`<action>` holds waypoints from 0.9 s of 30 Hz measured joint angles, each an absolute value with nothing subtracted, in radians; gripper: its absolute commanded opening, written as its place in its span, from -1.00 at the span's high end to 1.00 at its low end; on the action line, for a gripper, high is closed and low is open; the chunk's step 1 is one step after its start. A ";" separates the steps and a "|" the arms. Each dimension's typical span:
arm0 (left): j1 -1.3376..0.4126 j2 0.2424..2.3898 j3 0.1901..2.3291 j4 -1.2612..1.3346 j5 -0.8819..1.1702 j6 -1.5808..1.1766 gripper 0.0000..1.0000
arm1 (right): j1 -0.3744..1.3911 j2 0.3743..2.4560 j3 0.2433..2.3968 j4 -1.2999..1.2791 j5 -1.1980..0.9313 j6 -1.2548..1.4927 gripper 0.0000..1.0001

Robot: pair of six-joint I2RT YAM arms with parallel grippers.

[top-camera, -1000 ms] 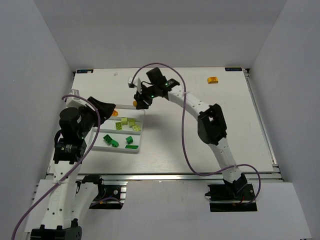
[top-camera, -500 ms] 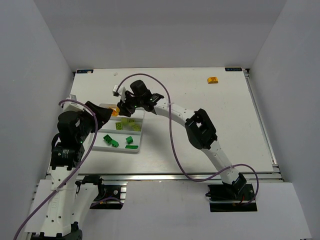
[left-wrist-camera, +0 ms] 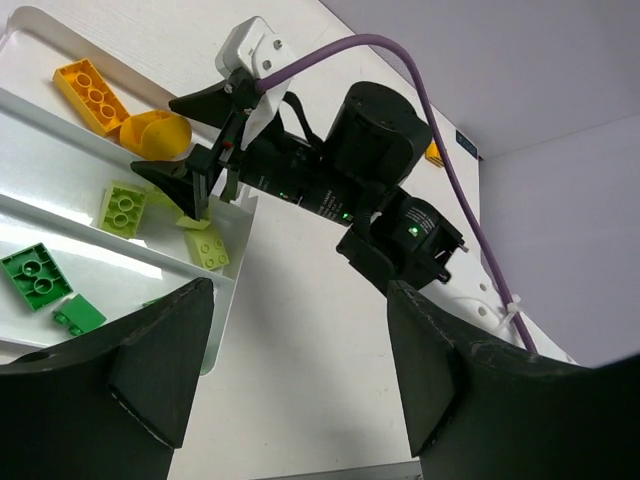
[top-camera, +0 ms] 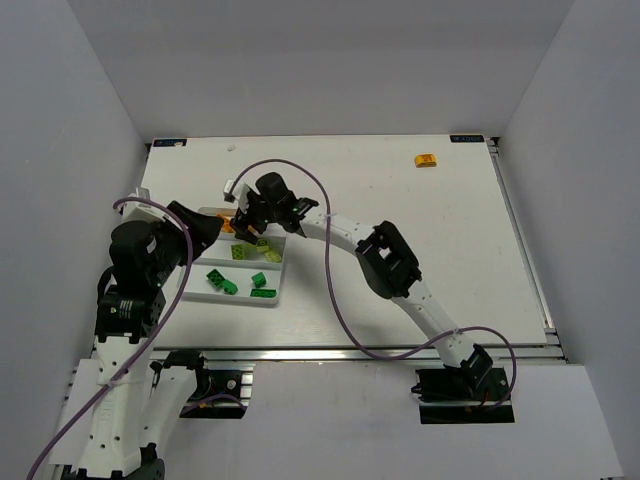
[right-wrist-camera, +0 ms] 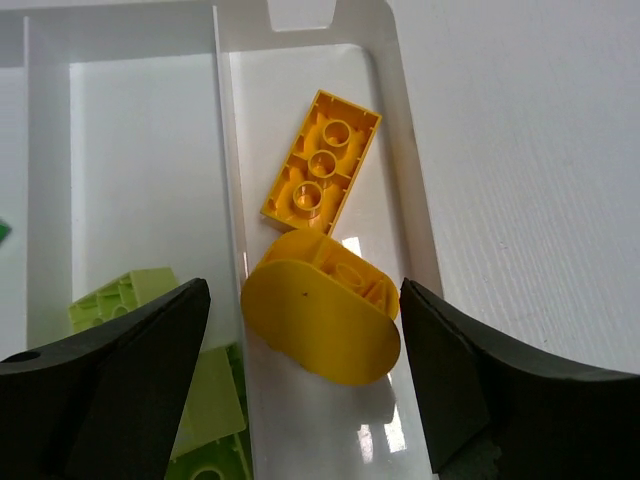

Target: Sort the legos into containers by color

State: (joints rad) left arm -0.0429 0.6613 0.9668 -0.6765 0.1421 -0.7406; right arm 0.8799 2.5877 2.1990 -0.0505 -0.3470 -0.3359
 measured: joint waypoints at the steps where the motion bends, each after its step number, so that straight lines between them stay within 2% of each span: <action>1: -0.043 0.661 0.965 -0.672 0.142 -0.741 -0.59 | 0.879 2.580 2.193 -0.050 -0.348 -0.332 -0.64; 7: -0.043 0.646 0.917 -0.614 0.151 -0.753 -0.59 | 0.856 2.452 2.125 -0.070 -0.345 -0.251 -0.47; 8: -0.043 0.645 0.907 -0.602 0.154 -0.756 -0.59 | 0.843 2.411 2.100 -0.068 -0.341 -0.231 -0.26; 12: -0.043 0.641 0.852 -0.542 0.168 -0.768 -0.59 | 0.734 2.227 2.015 -0.078 -0.306 -0.140 0.33; 13: -0.043 0.641 0.836 -0.526 0.173 -0.771 -0.59 | 0.687 2.190 2.014 -0.096 -0.297 -0.117 0.40; 15: -0.043 0.640 0.803 -0.490 0.181 -0.780 -0.59 | 0.583 2.141 2.011 -0.121 -0.281 -0.089 0.43; 17: -0.043 0.641 0.775 -0.460 0.191 -0.790 -0.59 | 0.460 2.104 1.973 -0.142 -0.266 -0.070 0.27; 18: -0.043 0.641 0.761 -0.446 0.195 -0.795 -0.59 | 0.394 2.096 1.953 -0.163 -0.255 -0.062 -0.08; 19: -0.043 0.643 0.751 -0.434 0.200 -0.800 -0.59 | 0.337 2.097 1.942 -0.196 -0.235 -0.054 -0.23; 20: -0.043 0.646 0.742 -0.422 0.204 -0.803 -0.59 | 0.274 2.110 1.941 -0.242 -0.211 -0.059 -0.58; 23: -0.043 0.665 0.730 -0.390 0.218 -0.810 -0.59 | 0.148 2.179 1.972 -0.360 -0.177 -0.099 -0.78; 27: -0.043 0.703 0.728 -0.358 0.231 -0.813 -0.59 | 0.075 2.293 2.065 -0.477 -0.227 -0.276 -0.79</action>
State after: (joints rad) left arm -0.0429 0.7033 0.7277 -0.3584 0.2306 -0.8131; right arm 0.0746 2.2929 2.0655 -0.4774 -0.2272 -0.2756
